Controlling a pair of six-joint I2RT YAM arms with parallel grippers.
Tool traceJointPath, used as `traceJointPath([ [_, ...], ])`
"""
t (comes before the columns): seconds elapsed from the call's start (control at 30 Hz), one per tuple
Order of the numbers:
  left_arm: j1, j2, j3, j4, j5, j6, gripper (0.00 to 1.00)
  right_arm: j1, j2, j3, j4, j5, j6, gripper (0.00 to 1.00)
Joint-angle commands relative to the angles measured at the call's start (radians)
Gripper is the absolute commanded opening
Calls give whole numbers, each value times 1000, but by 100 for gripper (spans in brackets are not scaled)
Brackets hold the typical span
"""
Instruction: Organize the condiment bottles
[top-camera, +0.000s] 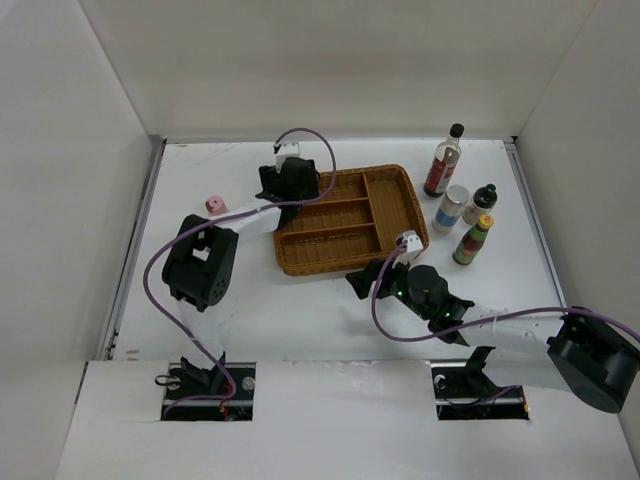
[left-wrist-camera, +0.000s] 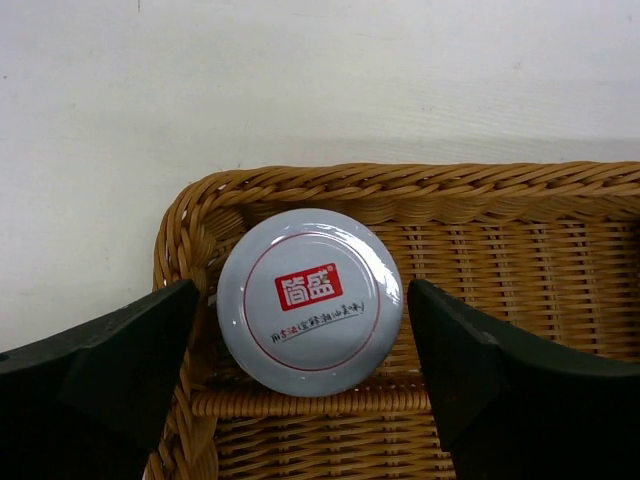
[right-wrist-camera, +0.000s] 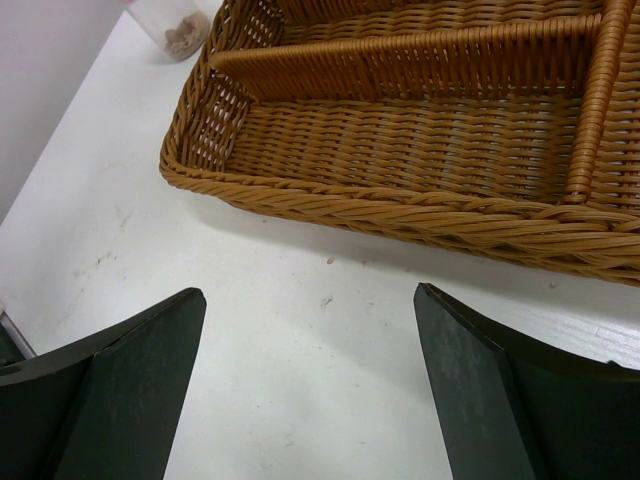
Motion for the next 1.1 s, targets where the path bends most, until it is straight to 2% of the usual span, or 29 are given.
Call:
traceJointPath([
  [0.0, -5, -88, 5, 66, -6, 0, 88, 9, -11, 28, 50, -10, -3, 92],
  [0.2, 5, -330, -127, 78, -34, -3, 91, 9, -19, 25, 50, -10, -3, 93],
  [0.33, 37, -496, -279, 75, -138, -21, 91, 9, -31, 22, 50, -10, 0, 94],
  [0.5, 152, -604, -425, 46, -204, -67, 91, 9, -8, 31, 50, -10, 0, 95],
  [0.63, 245, -562, -451, 40, -184, -81, 90, 9, -2, 34, 50, -10, 0, 96],
  [0.93, 323, -388, -356, 63, -134, -69, 89, 9, 1, 34, 50, -10, 0, 97],
  [1.07, 344, -314, -313, 65, -118, -67, 84, 9, 0, 32, 50, -10, -1, 97],
])
